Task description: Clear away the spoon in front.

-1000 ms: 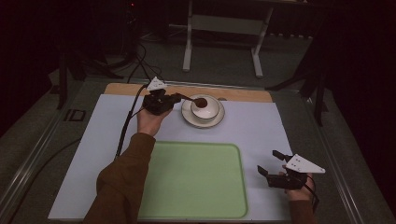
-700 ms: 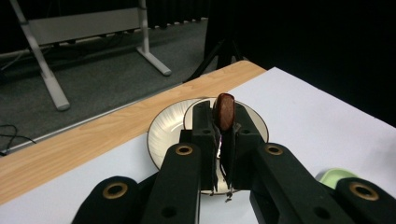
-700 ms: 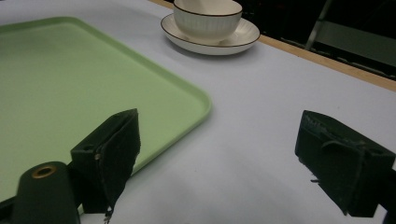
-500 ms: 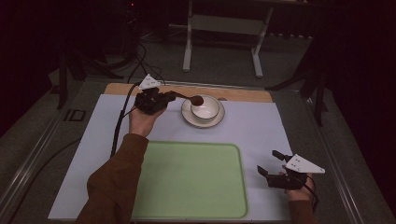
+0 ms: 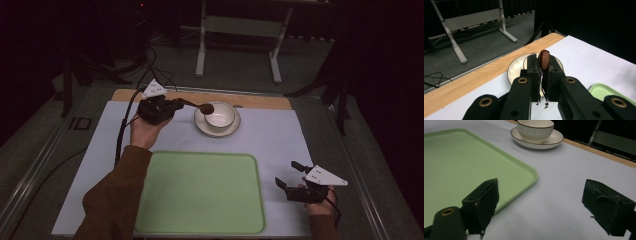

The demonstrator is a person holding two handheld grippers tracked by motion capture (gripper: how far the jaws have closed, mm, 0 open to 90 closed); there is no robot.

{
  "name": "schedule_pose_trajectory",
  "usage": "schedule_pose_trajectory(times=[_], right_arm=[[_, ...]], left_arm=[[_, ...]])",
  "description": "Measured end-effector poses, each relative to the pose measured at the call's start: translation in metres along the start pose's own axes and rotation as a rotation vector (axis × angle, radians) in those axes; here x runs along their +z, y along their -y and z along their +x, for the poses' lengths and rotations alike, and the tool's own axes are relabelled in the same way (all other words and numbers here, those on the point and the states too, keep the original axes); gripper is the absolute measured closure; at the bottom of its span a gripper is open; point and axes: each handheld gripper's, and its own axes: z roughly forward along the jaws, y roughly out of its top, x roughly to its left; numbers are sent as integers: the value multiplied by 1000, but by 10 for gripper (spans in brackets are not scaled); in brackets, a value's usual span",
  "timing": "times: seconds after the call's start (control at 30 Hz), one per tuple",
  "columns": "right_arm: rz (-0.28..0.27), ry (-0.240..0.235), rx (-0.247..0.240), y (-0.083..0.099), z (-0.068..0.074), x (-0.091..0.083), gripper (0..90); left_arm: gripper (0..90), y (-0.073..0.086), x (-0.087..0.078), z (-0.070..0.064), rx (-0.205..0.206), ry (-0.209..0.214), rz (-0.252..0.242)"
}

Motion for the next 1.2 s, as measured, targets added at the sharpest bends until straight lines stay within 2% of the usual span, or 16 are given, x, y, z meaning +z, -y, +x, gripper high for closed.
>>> schedule_pose_trajectory(times=[0.4, 0.57, 0.77, 1.2], right_arm=[[-1, 2, 0, 0, 0, 0, 139], [-2, 3, 1, 0, 0, 0, 139], [-1, 1, 0, 0, 0, 0, 140], [-1, 0, 2, 0, 0, 0, 139]], left_arm=[[842, 5, -19, 3, -18, 2, -10], [842, 10, -29, 6, -49, 6, -12], [842, 16, -39, 6, -60, 0, -2], [842, 26, -50, 9, -85, -13, 8]])
